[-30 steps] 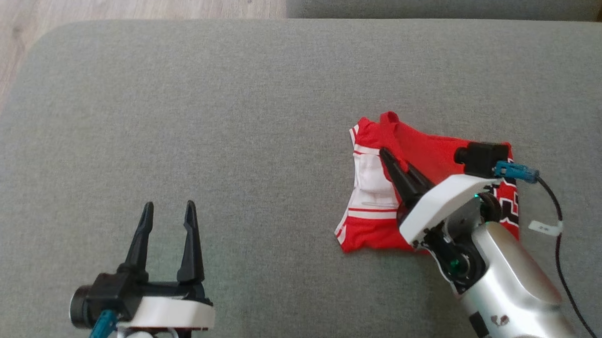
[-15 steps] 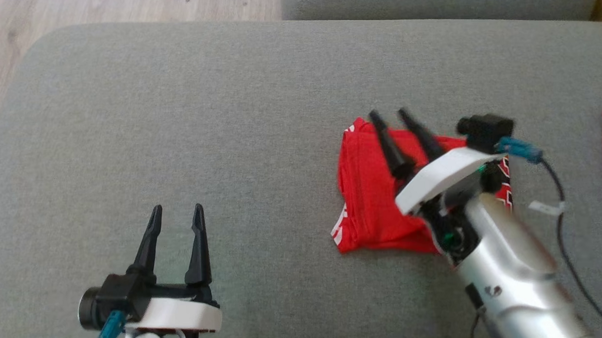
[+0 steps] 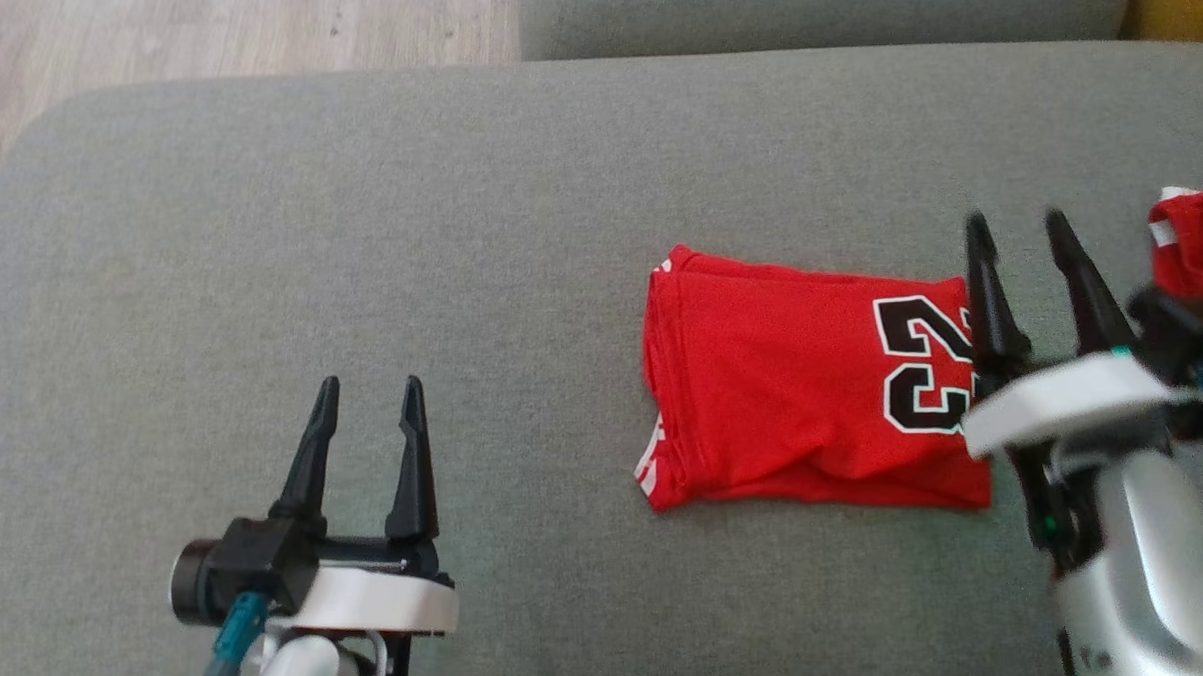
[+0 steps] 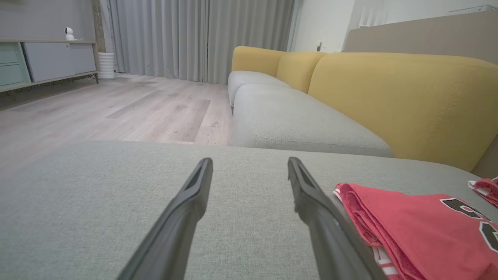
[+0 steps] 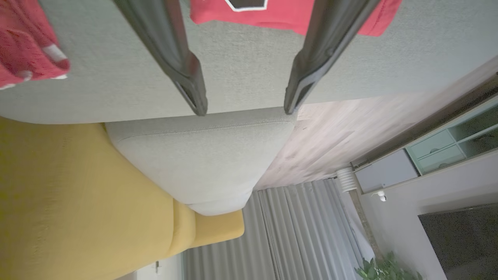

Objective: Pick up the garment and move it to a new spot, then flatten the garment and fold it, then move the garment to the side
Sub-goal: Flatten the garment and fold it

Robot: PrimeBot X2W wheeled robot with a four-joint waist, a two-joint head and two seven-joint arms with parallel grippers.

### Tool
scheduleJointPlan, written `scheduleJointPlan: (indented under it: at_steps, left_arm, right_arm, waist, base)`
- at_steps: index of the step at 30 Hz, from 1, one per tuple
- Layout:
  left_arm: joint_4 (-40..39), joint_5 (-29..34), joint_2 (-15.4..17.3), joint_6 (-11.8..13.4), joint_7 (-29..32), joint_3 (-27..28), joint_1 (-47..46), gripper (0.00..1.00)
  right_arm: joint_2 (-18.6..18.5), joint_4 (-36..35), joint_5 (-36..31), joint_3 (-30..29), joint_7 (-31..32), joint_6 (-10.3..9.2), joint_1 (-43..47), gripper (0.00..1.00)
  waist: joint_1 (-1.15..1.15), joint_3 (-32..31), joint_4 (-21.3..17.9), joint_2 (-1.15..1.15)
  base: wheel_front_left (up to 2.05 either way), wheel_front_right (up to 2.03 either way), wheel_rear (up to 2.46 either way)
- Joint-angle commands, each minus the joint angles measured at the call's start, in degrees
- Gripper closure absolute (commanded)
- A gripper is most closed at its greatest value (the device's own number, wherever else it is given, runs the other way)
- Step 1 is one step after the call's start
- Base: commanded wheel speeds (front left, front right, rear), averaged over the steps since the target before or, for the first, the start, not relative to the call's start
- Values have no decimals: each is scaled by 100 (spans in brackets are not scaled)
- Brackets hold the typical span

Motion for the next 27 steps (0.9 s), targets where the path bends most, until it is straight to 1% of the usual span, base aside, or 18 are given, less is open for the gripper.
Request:
scheduleJointPlan:
  at_steps: [1,5,13,15,19,27]
  left_arm:
    - [-119,37,20,-8,-26,133,-208,0]
    - [-18,1,-5,-7,-27,104,-138,0]
    - [145,-109,-47,19,-38,117,138,0]
    - [170,-128,-39,27,-42,137,216,0]
    - [192,-151,-17,37,-46,162,328,0]
    - [201,-174,17,51,-44,159,406,0]
  right_arm:
    - [30,-358,-97,20,-78,39,71,0]
    - [30,-734,-254,-204,-143,39,613,0]
    - [30,-1164,-244,-327,-234,39,1374,0]
    - [30,-1173,-80,-361,-255,39,1518,0]
    - [30,-1145,13,-301,-316,39,1751,0]
    - [30,-1055,-146,-115,-365,39,1909,0]
  waist:
    - [0,-73,-46,0]
    - [0,-201,-99,0]
    - [0,-442,-68,0]
    - [0,-504,-42,0]
    - [0,-598,15,0]
    - [0,-665,39,0]
  base:
    - [0,0,0]
    - [0,0,0]
    - [0,0,0]
    - [0,0,0]
    - [0,0,0]
    - [0,0,0]
